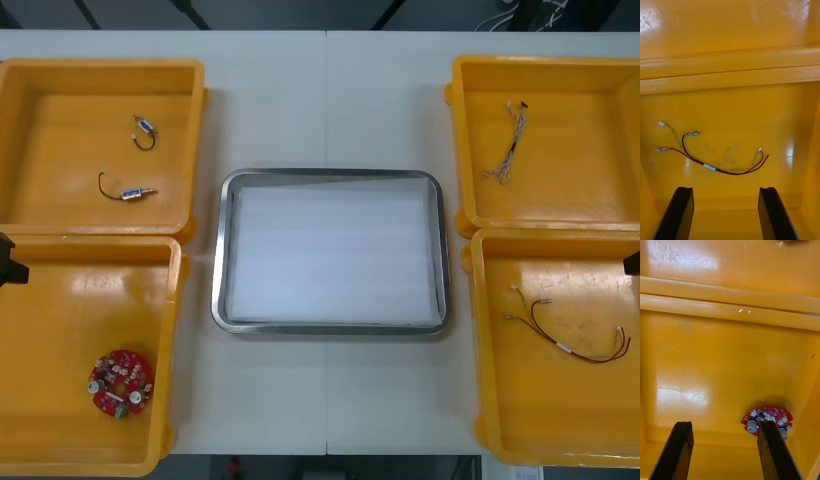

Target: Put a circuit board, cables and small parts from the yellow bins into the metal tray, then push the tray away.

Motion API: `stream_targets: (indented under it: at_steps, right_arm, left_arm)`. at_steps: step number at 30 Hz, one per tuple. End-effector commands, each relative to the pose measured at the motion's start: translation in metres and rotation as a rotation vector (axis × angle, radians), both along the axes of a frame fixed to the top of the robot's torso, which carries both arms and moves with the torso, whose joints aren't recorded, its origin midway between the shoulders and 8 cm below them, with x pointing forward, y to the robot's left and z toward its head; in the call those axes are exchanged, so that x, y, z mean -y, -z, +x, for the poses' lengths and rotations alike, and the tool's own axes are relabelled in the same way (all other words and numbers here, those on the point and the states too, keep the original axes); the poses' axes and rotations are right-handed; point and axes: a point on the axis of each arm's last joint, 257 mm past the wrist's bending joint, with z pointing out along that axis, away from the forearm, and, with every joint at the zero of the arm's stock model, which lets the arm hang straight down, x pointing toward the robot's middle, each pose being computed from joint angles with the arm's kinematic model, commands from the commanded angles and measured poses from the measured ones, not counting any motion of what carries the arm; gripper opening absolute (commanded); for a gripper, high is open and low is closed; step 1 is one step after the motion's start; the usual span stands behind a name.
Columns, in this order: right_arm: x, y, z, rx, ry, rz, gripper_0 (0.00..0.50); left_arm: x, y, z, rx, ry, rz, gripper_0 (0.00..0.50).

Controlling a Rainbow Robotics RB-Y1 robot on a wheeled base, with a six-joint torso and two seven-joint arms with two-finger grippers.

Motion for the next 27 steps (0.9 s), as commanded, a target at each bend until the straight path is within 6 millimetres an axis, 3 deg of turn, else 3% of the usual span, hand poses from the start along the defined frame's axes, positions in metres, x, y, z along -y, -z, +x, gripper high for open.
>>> stream_targets:
  at_steps: [1,27]
  right_arm:
    - [0.0015,-0.0011,-0.003,0.001,-0.027,-0.006,0.5]
    - [0.0015,-0.0011,-0.003,0.001,-0.027,-0.006,0.5]
  left_arm:
    - [-0.0102,-0.0192,0.0053,0.031,-0.032,0.024,0.5]
    - [-0.0102,-0.0192,0.0053,0.031,-0.032,0.024,0.5]
